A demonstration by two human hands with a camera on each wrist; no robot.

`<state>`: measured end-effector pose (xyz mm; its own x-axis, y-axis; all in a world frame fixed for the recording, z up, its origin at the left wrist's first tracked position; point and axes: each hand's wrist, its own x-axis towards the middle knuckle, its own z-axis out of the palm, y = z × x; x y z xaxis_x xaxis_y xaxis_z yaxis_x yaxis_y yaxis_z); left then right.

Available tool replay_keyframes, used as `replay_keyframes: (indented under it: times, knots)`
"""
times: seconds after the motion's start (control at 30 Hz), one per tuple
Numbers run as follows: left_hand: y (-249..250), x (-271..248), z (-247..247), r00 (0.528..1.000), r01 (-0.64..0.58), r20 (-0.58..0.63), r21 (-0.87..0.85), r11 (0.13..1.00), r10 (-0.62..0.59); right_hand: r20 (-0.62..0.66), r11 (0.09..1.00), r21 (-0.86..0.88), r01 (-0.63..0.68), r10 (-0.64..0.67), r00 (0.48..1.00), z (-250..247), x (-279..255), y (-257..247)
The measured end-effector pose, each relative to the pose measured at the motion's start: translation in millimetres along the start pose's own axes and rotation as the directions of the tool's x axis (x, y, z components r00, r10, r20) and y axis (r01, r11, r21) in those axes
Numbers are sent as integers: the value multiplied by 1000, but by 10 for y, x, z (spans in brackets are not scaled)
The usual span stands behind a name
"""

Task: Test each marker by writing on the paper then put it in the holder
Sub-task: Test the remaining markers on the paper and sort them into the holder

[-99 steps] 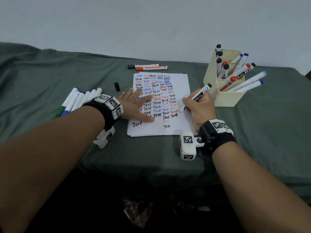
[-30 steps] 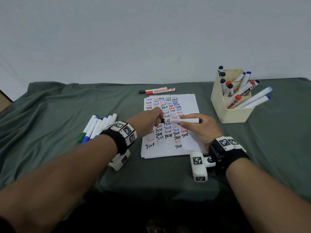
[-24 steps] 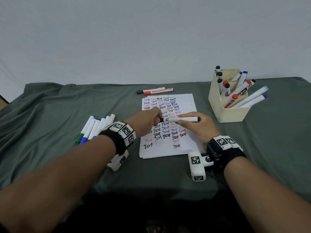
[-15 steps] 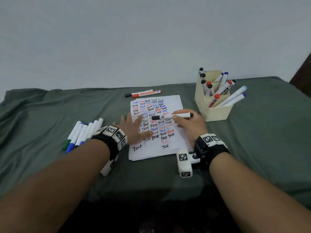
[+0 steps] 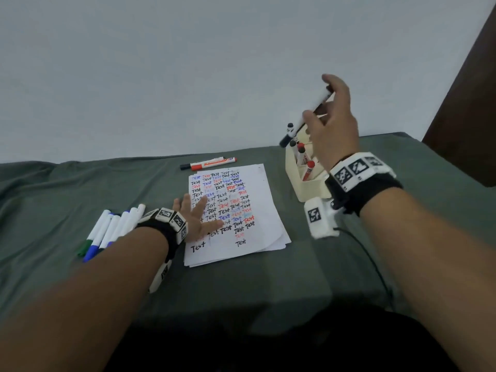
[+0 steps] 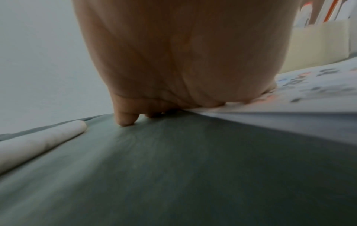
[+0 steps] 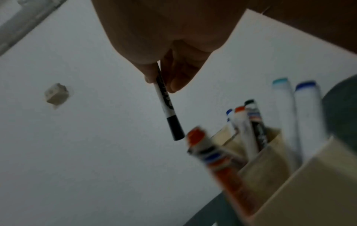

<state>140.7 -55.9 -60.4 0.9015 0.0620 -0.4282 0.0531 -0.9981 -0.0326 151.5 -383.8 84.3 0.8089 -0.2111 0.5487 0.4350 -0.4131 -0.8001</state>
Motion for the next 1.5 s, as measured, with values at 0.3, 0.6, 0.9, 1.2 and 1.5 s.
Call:
replay_keyframes:
  times: [0.3, 0.6, 0.9, 1.2, 1.5]
  knots:
    - [17, -13, 2, 1000, 21, 3, -24, 999, -21, -7, 979, -204, 14, -16, 1000, -317, 407, 299]
    - [-4, 21, 45, 999, 10, -33, -46, 999, -12, 336, 689, -719, 90, 232, 913, -6, 633, 437]
    - [22, -26, -8, 1000, 16, 11, -42, 999, -15, 453, 698, -687, 204, 191, 871, 356, 538, 161]
    - [18, -23, -4, 1000, 15, -3, -69, 997, -16, 744, 682, -572, 456, 198, 638, 1138, 50, 70]
    - [-39, -46, -51, 999, -6, 35, -38, 999, 7, 765, 649, -619, 443, 369, 529, 1408, -307, 507]
